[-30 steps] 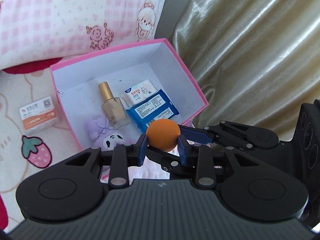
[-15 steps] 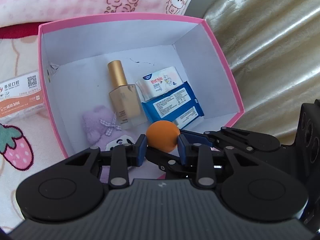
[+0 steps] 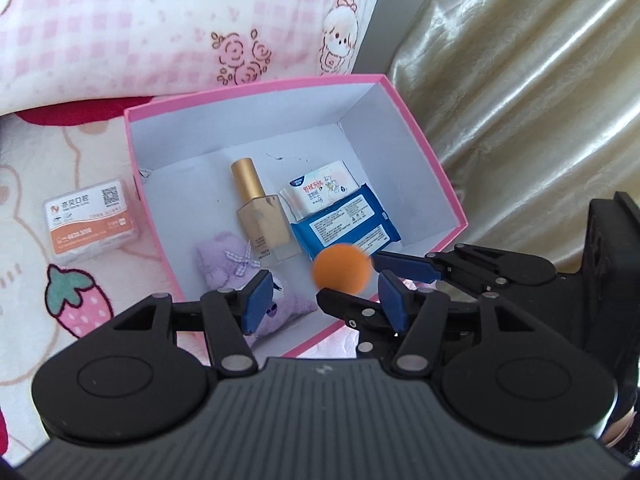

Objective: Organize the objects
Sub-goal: 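Open the left gripper to drop the sponge into the box, then move the left gripper to the green yarn ball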

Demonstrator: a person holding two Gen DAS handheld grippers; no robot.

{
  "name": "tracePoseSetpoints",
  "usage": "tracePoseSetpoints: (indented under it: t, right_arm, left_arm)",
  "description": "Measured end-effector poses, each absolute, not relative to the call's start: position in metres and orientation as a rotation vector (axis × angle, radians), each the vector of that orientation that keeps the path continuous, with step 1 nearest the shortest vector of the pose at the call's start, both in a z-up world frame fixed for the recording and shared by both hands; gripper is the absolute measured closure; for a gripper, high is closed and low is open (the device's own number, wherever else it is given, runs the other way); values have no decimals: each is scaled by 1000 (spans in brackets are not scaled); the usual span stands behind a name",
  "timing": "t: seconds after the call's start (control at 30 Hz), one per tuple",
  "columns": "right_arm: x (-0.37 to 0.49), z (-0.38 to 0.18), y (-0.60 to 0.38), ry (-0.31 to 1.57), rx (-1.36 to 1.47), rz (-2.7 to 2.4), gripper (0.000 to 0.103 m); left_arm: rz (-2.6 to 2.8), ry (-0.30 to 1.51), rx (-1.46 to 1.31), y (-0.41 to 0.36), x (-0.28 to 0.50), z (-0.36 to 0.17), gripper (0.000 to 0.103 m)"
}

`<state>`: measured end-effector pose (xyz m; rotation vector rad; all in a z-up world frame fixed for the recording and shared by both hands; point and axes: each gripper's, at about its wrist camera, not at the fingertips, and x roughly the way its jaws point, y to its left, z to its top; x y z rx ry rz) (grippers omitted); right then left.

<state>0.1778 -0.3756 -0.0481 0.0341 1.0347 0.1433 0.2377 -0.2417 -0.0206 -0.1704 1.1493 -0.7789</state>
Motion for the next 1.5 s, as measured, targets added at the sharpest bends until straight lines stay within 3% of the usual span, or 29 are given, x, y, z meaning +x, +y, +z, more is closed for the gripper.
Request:
tracePoseSetpoints:
  t: [0.23, 0.7, 0.97, 1.1, 1.2, 1.5]
  right_arm:
    - [172, -41, -373, 1002, 51, 124, 36]
    - [106, 55, -294, 802, -19, 287, 36]
    - [94, 76, -241, 757, -42, 413, 27]
    - [97, 75, -213, 738, -61, 465, 24]
    - [102, 69, -194, 726, -49, 507, 13]
    - [139, 35, -148, 728, -33, 578, 10]
  left_arm:
    - [-767, 1129, -190, -216, 230, -12, 44]
    - [-727, 1010, -78, -100, 183, 61, 44]
    - [-656, 985, -35, -30, 173, 94, 43]
    - [-626, 965, -23, -1, 173, 98, 41]
    - [-605, 934, -42, 22, 176, 93, 38]
    - [-510, 928, -100, 69, 205, 51, 36]
